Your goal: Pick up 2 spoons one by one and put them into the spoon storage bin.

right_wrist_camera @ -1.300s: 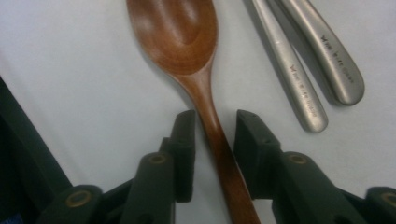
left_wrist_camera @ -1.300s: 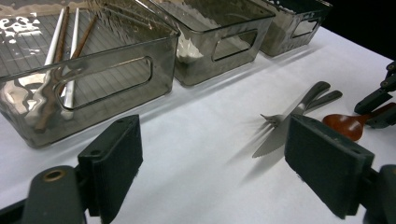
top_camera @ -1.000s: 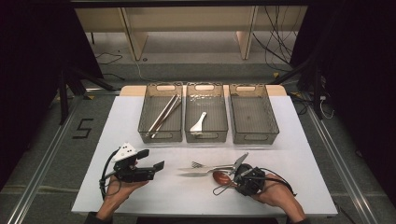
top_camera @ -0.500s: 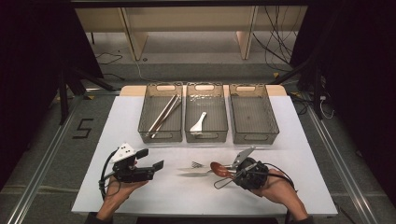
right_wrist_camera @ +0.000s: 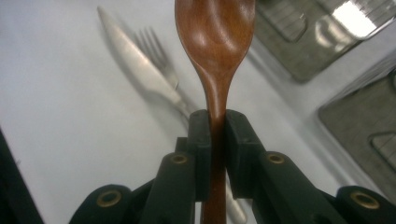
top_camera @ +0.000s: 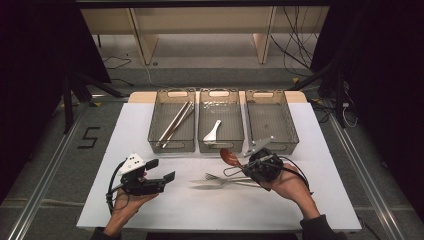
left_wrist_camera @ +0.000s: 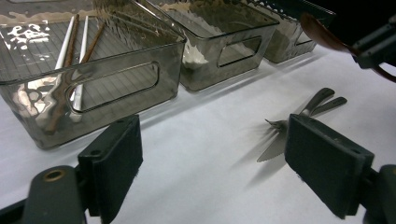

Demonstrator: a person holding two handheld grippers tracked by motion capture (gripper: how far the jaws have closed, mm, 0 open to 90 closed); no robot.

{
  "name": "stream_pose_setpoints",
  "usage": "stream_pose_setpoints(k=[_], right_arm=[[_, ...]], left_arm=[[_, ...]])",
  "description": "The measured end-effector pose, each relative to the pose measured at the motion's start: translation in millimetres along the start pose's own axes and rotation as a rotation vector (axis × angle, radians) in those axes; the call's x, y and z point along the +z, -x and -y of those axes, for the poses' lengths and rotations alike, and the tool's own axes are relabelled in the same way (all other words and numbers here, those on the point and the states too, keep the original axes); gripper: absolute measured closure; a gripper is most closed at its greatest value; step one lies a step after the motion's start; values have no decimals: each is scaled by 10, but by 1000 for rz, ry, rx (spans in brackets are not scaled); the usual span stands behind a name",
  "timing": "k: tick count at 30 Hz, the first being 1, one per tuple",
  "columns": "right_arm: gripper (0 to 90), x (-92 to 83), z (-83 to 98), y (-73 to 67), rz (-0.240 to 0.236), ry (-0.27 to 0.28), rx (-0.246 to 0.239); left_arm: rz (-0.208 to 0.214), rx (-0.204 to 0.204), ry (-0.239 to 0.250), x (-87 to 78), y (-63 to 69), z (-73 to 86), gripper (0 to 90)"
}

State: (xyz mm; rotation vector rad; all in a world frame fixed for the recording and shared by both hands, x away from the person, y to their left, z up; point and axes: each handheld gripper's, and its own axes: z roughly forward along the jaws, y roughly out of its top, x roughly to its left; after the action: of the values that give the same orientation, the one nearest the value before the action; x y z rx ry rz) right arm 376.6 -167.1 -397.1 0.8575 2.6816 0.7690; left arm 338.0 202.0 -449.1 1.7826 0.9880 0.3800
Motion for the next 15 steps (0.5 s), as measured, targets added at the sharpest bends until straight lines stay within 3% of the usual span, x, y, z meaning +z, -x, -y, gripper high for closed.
stream_pose_setpoints(k=[15], right_arm=[[821, 60, -533, 287, 53, 58, 46]], left_arm=[[-6, -5, 13, -10, -4, -1, 186]])
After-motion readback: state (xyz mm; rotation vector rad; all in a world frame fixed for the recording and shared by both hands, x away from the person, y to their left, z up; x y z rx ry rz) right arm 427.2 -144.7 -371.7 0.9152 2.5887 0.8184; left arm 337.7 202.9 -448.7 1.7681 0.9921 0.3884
